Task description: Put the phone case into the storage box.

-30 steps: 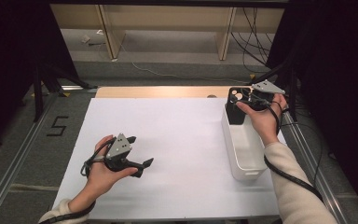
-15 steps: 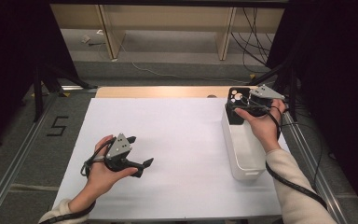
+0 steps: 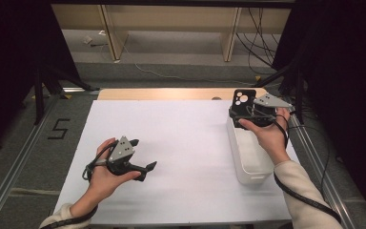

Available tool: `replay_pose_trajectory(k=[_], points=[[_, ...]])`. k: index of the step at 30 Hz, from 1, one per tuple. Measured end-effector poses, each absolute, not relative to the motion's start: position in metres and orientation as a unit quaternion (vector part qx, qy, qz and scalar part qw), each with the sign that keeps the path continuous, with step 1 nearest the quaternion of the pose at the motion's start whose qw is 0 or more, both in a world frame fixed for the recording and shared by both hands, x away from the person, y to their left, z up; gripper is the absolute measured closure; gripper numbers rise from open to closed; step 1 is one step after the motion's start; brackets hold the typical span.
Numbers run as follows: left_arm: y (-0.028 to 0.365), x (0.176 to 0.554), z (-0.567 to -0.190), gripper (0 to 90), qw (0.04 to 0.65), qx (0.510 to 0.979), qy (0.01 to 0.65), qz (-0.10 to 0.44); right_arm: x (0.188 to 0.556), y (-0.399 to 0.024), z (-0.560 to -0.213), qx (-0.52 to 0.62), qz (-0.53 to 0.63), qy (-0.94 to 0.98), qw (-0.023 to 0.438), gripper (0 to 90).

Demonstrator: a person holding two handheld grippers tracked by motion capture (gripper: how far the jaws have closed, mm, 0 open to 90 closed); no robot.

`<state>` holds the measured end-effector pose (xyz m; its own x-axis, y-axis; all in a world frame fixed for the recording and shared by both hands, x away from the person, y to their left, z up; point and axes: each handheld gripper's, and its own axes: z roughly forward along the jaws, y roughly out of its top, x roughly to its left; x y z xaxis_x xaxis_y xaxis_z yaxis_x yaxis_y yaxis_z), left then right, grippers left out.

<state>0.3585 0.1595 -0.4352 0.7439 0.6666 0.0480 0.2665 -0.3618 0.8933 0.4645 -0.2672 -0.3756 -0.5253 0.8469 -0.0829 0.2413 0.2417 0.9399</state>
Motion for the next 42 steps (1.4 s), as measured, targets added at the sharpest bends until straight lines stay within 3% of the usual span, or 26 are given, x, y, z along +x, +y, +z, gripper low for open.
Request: replay_pose_trajectory(k=[42], points=[[0.160, 0.359, -0.437, 1.6, 0.478, 0.800, 0.297, 0.209, 0.407, -0.246, -0.379, 0.317, 0.517, 0.756, 0.247, 4.2]])
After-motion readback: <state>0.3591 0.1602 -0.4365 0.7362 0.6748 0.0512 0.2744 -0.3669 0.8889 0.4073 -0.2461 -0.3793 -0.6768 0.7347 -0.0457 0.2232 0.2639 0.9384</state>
